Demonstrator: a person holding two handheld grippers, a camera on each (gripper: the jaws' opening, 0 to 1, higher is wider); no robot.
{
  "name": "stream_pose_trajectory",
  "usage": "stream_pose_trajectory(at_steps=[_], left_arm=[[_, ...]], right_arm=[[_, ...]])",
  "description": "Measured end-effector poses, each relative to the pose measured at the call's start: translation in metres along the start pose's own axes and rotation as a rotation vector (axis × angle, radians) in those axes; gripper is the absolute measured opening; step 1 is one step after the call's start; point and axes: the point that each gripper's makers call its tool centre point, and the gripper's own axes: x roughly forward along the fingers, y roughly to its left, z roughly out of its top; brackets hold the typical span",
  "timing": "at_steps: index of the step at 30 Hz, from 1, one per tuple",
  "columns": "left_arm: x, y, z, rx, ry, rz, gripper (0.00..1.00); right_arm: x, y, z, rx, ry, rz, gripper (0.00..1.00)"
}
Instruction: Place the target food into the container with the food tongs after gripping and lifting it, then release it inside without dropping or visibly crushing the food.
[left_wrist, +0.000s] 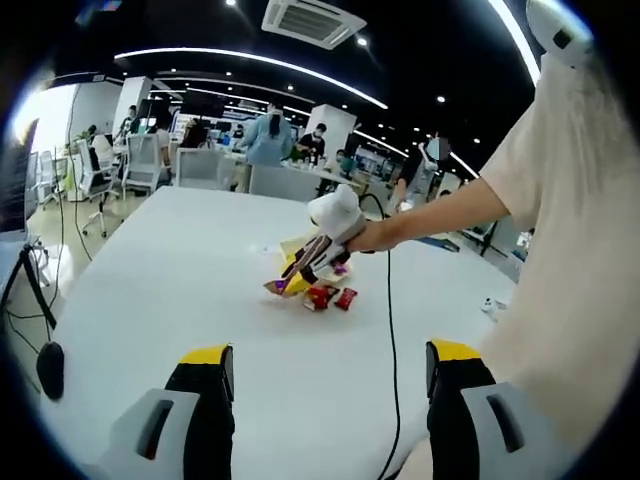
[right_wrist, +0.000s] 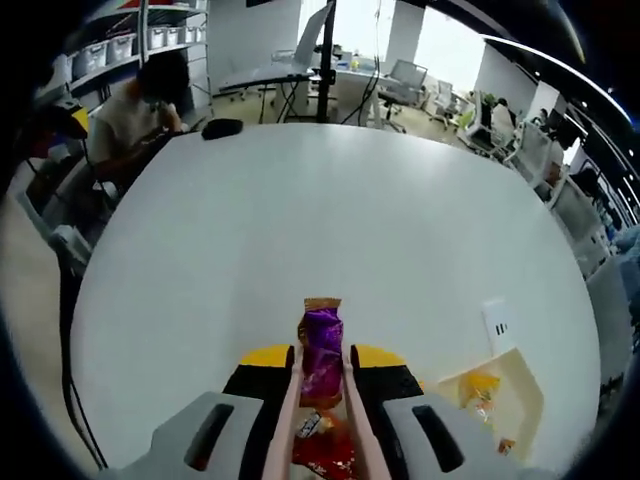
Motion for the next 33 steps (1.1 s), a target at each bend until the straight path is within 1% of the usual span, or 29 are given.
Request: stream_pose_trajectory(at_steps=[6, 16, 24, 30, 31, 33], left_arm=[[-0.001, -0.007, 0.001, 0.01, -0.005, -0.007, 0.79], [0.0, -0.014, 0.01, 0.042, -0.015, -0.026, 0.79], [0.001, -0.021, 0.012, 0.058, -0.009, -0.046, 0.79], [0.004, -0.026, 0.012, 0.056, -0.007, -0.062, 0.79], [0.007, -0.029, 0.012, 0.059, -0.004, -0.073, 0.79], [0.01, -0.032, 0.014, 0.064, -0.004, -0.084, 0.79]], right_arm=[[-0.016, -0.004, 0.007, 0.005, -0.032, -0.032, 0.21], [-0.035, -0.009, 0.005, 0.027, -0.055, -0.074, 0.22], [-0.054, -0.023, 0.004, 0.039, -0.072, -0.119, 0.22], [-0.064, -0.033, 0.0, 0.06, -0.078, -0.144, 0.22], [-0.066, -0.034, -0.001, 0.061, -0.078, -0.149, 0.22], [-0.072, -0.043, -0.006, 0.066, -0.079, -0.168, 0.22]])
